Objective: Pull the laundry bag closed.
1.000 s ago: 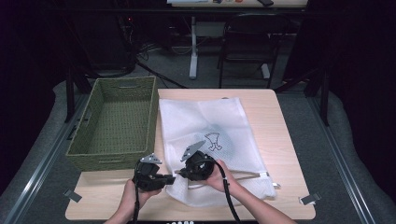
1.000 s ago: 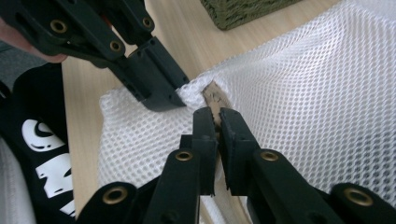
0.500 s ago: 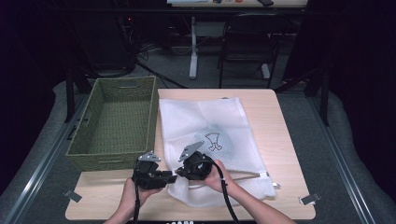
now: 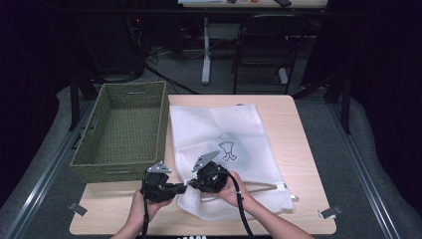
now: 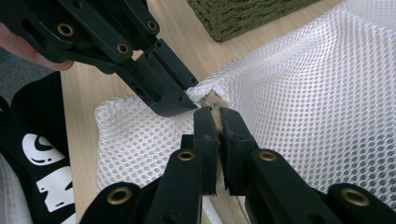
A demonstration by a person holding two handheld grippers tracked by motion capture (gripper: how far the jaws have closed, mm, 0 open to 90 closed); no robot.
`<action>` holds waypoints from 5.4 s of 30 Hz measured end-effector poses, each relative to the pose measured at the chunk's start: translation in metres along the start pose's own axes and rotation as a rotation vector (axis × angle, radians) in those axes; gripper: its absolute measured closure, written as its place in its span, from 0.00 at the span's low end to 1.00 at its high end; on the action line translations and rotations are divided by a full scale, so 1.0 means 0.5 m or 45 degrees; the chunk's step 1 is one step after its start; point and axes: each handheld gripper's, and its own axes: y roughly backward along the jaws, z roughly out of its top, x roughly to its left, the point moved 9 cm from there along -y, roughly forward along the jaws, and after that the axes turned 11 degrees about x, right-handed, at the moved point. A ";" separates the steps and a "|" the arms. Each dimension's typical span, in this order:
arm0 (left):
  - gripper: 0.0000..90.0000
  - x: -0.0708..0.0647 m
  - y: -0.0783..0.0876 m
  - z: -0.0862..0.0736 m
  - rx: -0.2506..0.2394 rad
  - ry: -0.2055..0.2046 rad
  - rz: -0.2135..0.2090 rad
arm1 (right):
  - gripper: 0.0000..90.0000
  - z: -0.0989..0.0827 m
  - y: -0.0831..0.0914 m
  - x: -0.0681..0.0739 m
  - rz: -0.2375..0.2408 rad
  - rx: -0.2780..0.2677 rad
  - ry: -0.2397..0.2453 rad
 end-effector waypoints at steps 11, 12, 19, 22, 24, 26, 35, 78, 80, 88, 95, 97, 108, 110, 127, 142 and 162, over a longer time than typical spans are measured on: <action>0.97 -0.001 0.006 -0.001 -0.019 -0.001 0.005 | 0.96 -0.006 0.000 -0.002 0.015 0.011 -0.075; 0.97 -0.001 0.008 -0.002 -0.023 0.004 0.006 | 0.96 -0.007 0.000 -0.003 0.024 0.010 -0.074; 0.95 -0.002 0.010 0.000 -0.030 -0.016 0.009 | 0.96 -0.009 0.002 -0.002 0.030 0.006 -0.071; 0.86 -0.005 0.012 0.004 -0.049 -0.016 -0.017 | 0.96 -0.007 0.006 -0.002 0.024 -0.002 -0.059; 0.83 -0.006 0.011 0.007 -0.056 -0.018 -0.010 | 0.96 -0.006 0.007 -0.001 0.022 -0.006 -0.059; 0.91 -0.003 0.009 0.008 -0.059 -0.015 0.014 | 0.96 -0.006 0.007 0.000 0.018 -0.006 -0.053; 0.96 -0.001 0.009 0.007 -0.047 -0.022 0.032 | 0.97 -0.011 0.002 -0.001 -0.001 0.022 -0.048; 0.97 -0.008 0.014 0.004 -0.075 -0.016 0.035 | 0.97 -0.012 0.008 -0.004 0.020 0.007 -0.178; 0.97 -0.006 0.018 0.003 -0.081 -0.014 0.033 | 0.97 -0.016 0.008 -0.009 0.035 0.005 -0.197; 0.84 -0.007 0.015 0.001 -0.053 -0.014 0.007 | 0.97 -0.024 0.007 -0.006 0.032 0.021 -0.180; 0.86 -0.006 -0.002 0.007 -0.050 -0.027 0.016 | 0.97 -0.021 0.008 0.002 -0.001 0.030 -0.120; 0.93 -0.009 -0.003 0.006 -0.039 -0.041 0.026 | 0.97 -0.023 0.006 0.000 -0.009 0.030 -0.120; 0.96 -0.014 -0.003 0.004 -0.028 -0.055 0.015 | 0.97 -0.031 0.004 0.000 -0.003 0.053 -0.117; 0.96 -0.015 -0.002 0.004 -0.037 -0.054 0.014 | 0.97 -0.033 0.005 0.000 0.000 0.055 -0.121; 0.96 -0.007 0.007 0.004 -0.045 -0.042 0.010 | 0.97 -0.036 0.001 -0.005 0.014 0.075 -0.145; 0.96 0.002 0.012 0.002 -0.033 -0.041 0.013 | 0.97 -0.045 -0.007 -0.014 0.012 0.111 -0.147; 0.96 0.023 0.041 -0.007 -0.055 -0.020 0.017 | 0.97 -0.055 -0.009 -0.026 0.005 0.134 -0.182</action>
